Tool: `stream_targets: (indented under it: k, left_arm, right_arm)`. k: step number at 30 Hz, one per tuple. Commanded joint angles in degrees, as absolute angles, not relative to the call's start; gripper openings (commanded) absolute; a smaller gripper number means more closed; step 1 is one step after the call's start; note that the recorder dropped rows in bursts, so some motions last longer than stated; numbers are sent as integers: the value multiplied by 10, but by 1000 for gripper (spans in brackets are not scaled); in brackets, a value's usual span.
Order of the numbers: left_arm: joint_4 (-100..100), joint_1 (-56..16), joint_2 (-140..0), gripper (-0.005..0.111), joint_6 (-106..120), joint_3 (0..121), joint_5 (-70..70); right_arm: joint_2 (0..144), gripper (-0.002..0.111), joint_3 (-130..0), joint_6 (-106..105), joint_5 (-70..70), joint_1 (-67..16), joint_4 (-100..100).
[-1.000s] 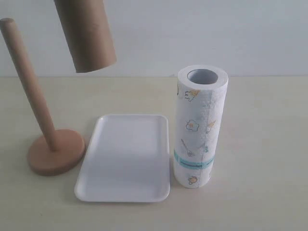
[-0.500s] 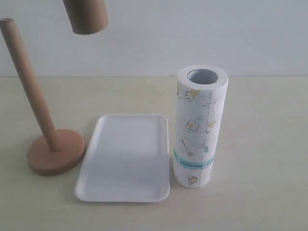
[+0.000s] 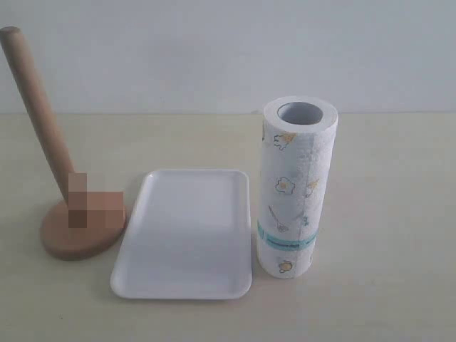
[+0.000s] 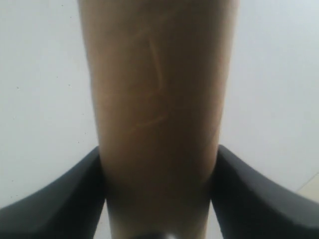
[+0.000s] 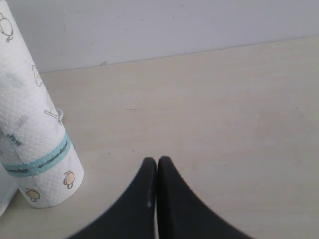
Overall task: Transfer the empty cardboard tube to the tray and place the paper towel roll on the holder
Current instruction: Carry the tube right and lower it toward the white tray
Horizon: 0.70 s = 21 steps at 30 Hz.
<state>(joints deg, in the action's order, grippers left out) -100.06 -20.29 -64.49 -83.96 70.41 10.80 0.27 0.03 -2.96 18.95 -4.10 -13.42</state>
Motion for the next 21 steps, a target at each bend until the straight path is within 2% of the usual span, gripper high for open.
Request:
stream_targets:
  k: [1,5,8,11,15,18,21]
  left_arm:
    - [-999,-207,-640,4,-839,704,102]
    - [-933,-207,-629,4,-772,696,100]
    - [-661,-207,-618,4,-504,663,16]
    - [-484,-222,-613,4,-354,646,-23]
    - [-272,-279,-612,4,-184,663,-118]
    - [-144,-287,-628,4,-90,700,-218]
    - [-101,-287,-641,4,-87,728,-269]
  right_arm:
    - [0,0,0,-34,185,-40,-133]
    - [0,0,0,-34,186,-40,-133]
    - [0,0,0,-34,185,-40,-133]
    - [0,0,0,-34,185,-40,-133]
    - [0,0,0,-34,185,-40,-133]
    - [0,0,0,-34,185,-40,-133]
    - [0,0,0,-34,185,-40,-133]
